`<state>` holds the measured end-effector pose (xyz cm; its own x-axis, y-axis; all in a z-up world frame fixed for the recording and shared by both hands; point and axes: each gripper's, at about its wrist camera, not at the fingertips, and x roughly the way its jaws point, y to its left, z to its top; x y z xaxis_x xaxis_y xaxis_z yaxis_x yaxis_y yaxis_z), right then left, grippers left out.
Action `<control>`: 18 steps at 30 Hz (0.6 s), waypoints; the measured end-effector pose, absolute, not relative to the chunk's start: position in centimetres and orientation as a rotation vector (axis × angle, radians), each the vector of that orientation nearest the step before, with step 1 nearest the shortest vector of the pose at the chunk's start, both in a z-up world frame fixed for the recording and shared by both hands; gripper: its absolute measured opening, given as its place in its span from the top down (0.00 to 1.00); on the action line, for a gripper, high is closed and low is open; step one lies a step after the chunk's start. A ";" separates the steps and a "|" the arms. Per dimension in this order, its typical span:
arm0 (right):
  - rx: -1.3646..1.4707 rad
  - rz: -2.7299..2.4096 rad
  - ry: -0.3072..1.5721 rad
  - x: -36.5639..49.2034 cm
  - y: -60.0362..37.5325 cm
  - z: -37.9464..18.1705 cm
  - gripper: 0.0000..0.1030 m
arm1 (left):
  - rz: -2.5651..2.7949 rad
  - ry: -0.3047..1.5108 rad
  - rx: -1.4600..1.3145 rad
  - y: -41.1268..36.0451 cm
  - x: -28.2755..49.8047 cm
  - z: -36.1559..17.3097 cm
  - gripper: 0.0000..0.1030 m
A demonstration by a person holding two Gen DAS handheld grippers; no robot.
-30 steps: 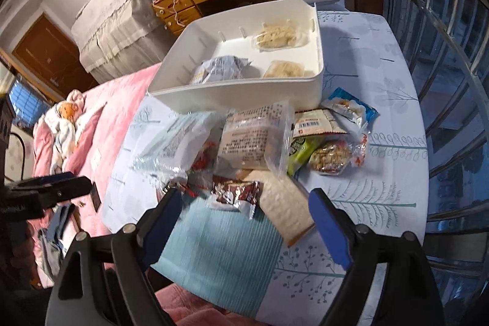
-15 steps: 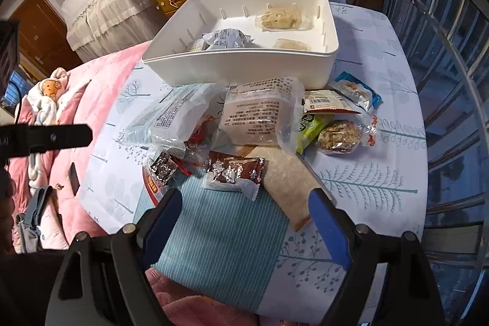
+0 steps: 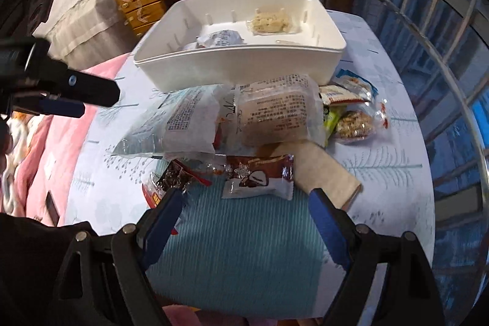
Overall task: Organize snacks
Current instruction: 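Withdraw both tools and reach toward the light-blue packet and brown wrapper, then grasp the large light-blue packet with the left tool and lift it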
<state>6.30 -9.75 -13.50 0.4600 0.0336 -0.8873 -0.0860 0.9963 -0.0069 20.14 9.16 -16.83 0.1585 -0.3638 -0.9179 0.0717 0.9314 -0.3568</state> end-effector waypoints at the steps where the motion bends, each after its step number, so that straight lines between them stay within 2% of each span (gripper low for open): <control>1: -0.038 0.046 1.080 5.9 -9.5 -13.7 0.17 | -0.327 1.388 -0.251 9.4 20.5 -17.2 0.06; 18: -0.060 -0.092 0.956 4.9 -9.0 -16.5 0.17 | -0.296 1.575 -0.262 7.6 24.9 -22.9 0.01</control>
